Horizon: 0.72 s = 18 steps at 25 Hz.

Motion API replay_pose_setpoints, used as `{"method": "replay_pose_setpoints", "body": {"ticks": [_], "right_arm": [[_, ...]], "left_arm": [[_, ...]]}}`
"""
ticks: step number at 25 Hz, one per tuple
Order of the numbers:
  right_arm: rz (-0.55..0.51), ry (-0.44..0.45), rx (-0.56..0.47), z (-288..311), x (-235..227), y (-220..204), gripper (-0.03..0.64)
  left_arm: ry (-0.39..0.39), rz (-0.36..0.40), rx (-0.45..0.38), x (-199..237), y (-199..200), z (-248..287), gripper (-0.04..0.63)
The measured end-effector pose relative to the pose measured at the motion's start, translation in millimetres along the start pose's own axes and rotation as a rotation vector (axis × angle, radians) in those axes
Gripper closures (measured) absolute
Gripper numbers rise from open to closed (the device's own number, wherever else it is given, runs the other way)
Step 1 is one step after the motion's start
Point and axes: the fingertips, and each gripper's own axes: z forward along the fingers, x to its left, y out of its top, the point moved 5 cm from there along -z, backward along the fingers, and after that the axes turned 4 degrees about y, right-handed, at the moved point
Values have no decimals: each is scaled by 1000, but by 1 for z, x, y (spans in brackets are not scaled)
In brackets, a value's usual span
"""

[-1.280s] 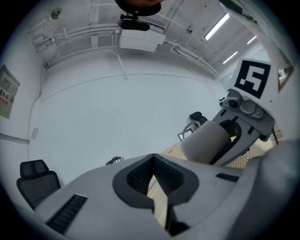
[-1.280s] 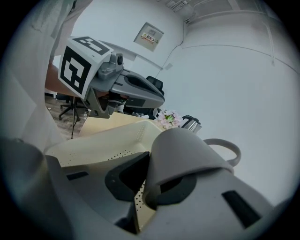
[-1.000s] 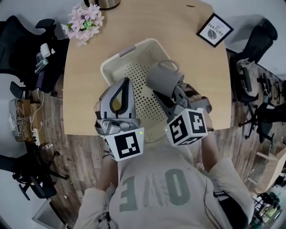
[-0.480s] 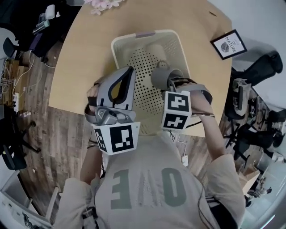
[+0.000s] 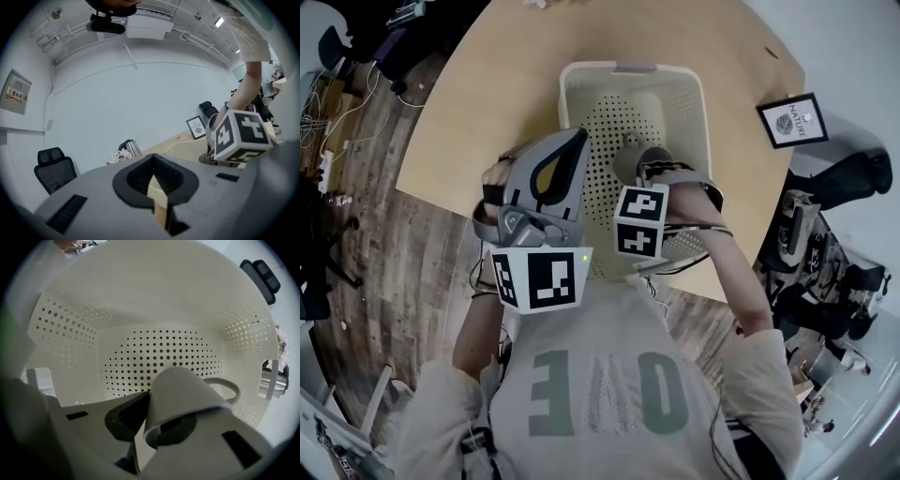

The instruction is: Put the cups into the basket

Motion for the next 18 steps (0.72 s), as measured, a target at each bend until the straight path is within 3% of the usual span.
{"method": "replay_pose_setpoints", "body": {"ticks": [7,12,18], "right_arm": [[-63,-1,57,11,5,1,581],[-19,-39,21,16,6,5,566],[83,-37,-56,3,0,8,458]], "left_arm": [[24,11,-4,1,-3,-3,588],[38,2,-12,0,-3,-6,588],[43,16,-23,-5,1,-9,588]]}}
